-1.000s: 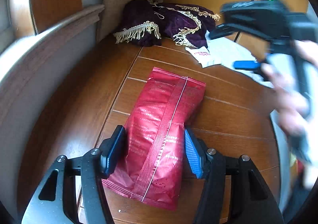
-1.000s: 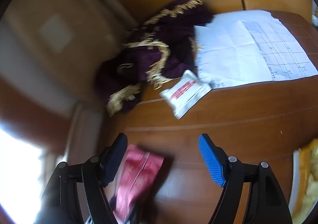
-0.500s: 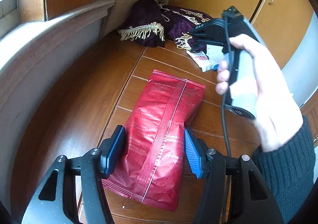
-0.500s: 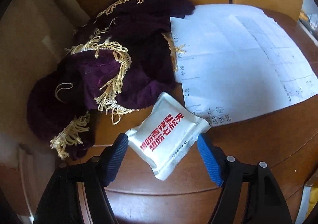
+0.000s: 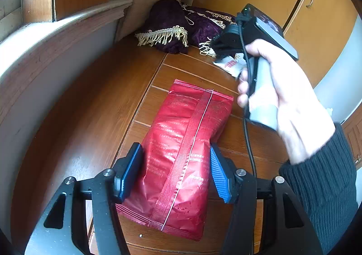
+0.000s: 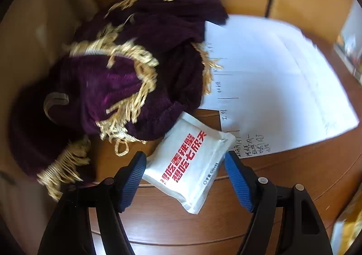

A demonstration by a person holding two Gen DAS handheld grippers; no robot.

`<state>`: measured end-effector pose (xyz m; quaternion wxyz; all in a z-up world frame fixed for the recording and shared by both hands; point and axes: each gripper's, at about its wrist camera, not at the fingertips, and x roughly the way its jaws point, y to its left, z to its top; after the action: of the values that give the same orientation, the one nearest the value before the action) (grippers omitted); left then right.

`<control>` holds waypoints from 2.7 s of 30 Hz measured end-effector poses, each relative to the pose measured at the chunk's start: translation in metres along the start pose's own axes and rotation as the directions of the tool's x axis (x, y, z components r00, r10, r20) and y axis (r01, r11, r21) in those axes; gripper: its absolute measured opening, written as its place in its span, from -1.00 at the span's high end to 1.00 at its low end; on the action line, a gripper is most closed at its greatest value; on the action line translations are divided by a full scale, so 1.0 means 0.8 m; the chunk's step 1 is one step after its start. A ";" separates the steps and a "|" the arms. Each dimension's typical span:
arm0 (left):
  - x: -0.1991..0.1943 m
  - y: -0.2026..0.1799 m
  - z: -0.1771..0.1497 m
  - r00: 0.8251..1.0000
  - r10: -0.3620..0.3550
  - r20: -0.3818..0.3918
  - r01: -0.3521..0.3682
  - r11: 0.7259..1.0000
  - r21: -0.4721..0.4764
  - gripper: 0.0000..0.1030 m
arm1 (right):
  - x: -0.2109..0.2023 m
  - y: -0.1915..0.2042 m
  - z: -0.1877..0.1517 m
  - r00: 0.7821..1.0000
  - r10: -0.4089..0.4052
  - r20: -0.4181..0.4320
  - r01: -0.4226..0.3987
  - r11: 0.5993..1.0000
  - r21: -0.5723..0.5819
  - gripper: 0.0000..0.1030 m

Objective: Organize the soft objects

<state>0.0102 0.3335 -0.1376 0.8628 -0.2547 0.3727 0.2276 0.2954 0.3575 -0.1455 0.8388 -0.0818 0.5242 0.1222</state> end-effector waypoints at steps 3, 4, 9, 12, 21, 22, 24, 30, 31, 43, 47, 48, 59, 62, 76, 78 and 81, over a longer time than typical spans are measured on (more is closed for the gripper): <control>-0.001 -0.002 0.000 1.000 0.012 0.002 -0.012 1.000 0.011 -0.12 | -0.011 -0.003 -0.013 1.000 0.008 0.016 -0.008 1.000 -0.016 -0.07; -0.001 -0.002 0.000 1.000 0.013 0.003 -0.013 1.000 0.011 -0.12 | -0.016 -0.006 -0.019 1.000 0.025 0.013 -0.024 1.000 -0.018 -0.02; -0.002 -0.005 -0.002 1.000 0.017 0.005 -0.017 1.000 0.020 -0.12 | -0.044 -0.036 -0.059 0.995 0.098 -0.003 -0.098 0.995 -0.030 0.08; -0.002 -0.009 -0.003 0.999 0.044 0.015 -0.044 0.998 0.046 -0.12 | -0.062 -0.060 -0.091 0.989 0.149 -0.004 -0.150 0.988 -0.030 0.18; 0.004 -0.020 -0.007 0.996 0.084 0.033 -0.086 0.993 0.086 -0.18 | -0.125 -0.128 -0.218 0.968 0.252 0.009 -0.247 0.955 -0.163 0.20; 0.006 -0.023 -0.007 0.995 0.096 0.035 -0.099 0.990 0.097 -0.20 | -0.127 -0.138 -0.225 0.966 0.257 0.010 -0.252 0.953 -0.171 0.21; 0.007 -0.027 -0.009 0.993 0.115 0.036 -0.119 0.987 0.109 -0.20 | -0.137 -0.149 -0.245 0.962 0.272 0.014 -0.264 0.944 -0.199 0.21; -0.001 -0.044 -0.026 0.982 0.189 0.001 -0.187 0.973 0.136 -0.19 | -0.156 -0.169 -0.283 0.945 0.326 0.013 -0.313 0.918 -0.245 0.25; -0.005 -0.048 -0.031 0.983 0.185 -0.010 -0.182 0.974 0.137 -0.19 | -0.158 -0.169 -0.288 0.942 0.334 0.012 -0.321 0.914 -0.248 0.25; -0.042 -0.047 -0.046 0.998 0.014 -0.065 -0.010 0.998 0.064 -0.31 | -0.175 -0.194 -0.322 0.891 0.454 -0.025 -0.445 0.859 -0.255 0.45; -0.021 -0.059 -0.044 0.992 0.084 -0.090 -0.072 0.989 0.128 -0.32 | -0.179 -0.189 -0.325 0.893 0.450 -0.023 -0.439 0.858 -0.267 0.24; -0.019 -0.059 -0.044 0.993 0.083 -0.088 -0.071 0.989 0.127 -0.33 | -0.176 -0.185 -0.322 0.895 0.446 -0.022 -0.435 0.858 -0.272 0.19; -0.017 -0.040 -0.043 0.994 -0.005 -0.107 0.012 0.998 0.064 -0.23 | -0.180 -0.181 -0.332 0.887 0.461 -0.020 -0.448 0.852 -0.271 -0.33; -0.018 -0.039 -0.041 0.993 -0.018 -0.120 0.025 0.998 0.058 -0.23 | -0.178 -0.175 -0.331 0.889 0.457 -0.011 -0.442 0.853 -0.276 -0.39; -0.013 -0.059 -0.050 0.989 0.053 -0.135 -0.030 0.986 0.166 -0.42 | -0.189 -0.180 -0.345 0.931 0.360 0.062 -0.320 0.886 -0.336 0.96; -0.013 -0.058 -0.051 0.990 0.049 -0.132 -0.027 0.987 0.161 -0.41 | -0.187 -0.183 -0.346 0.925 0.378 0.046 -0.344 0.880 -0.329 0.97; -0.015 -0.056 -0.054 0.993 0.047 -0.106 -0.029 0.986 0.167 -0.26 | -0.196 -0.195 -0.344 0.896 0.440 0.065 -0.404 0.866 -0.294 0.87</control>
<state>0.0064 0.2708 -0.1422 0.8546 -0.1874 0.4419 0.1980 0.0383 0.1166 -0.1230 0.8046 -0.0715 0.4517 0.3787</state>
